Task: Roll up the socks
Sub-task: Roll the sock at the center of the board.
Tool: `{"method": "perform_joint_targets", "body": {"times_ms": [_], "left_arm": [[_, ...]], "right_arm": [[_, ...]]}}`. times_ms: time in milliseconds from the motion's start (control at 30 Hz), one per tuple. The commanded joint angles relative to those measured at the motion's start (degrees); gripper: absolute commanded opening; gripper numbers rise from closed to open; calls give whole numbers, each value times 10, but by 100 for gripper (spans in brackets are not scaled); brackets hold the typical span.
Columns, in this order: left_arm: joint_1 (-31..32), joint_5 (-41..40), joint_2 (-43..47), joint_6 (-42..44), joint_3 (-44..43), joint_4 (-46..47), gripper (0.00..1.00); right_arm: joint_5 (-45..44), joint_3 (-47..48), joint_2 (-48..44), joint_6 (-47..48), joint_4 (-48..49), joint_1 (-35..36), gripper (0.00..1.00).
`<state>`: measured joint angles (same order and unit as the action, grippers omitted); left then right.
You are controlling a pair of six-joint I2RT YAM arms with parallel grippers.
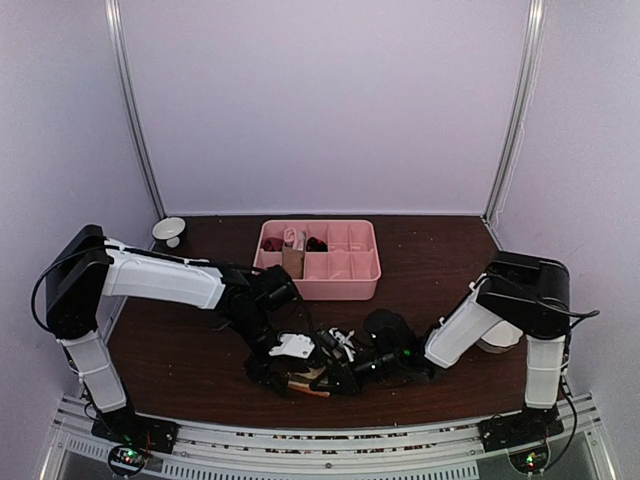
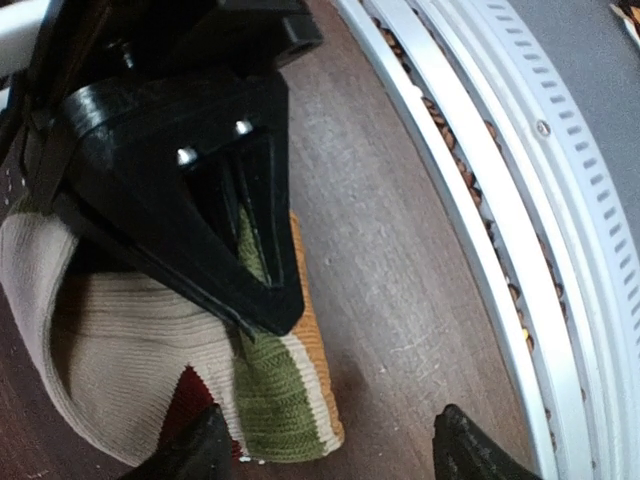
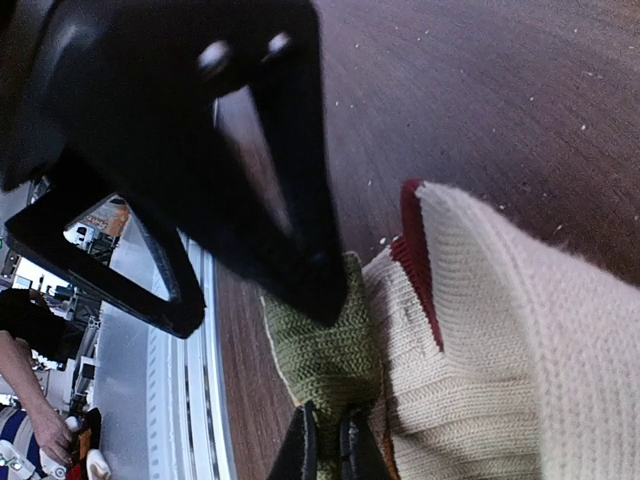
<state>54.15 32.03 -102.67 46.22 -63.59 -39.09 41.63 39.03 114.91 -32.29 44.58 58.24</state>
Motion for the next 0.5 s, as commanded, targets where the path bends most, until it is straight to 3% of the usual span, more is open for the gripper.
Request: {"method": "perform_joint_targets", "body": {"times_ms": [0, 200, 467], "left_arm": [[15, -15, 14, -15, 12, 61, 53], [23, -43, -7, -27, 18, 84, 46], [21, -79, -38, -20, 21, 69, 20]], "right_arm": [[-78, -21, 64, -21, -231, -13, 0], [-65, -16, 68, -43, -220, -16, 0], [-53, -48, 57, -72, -142, -19, 0]]}}
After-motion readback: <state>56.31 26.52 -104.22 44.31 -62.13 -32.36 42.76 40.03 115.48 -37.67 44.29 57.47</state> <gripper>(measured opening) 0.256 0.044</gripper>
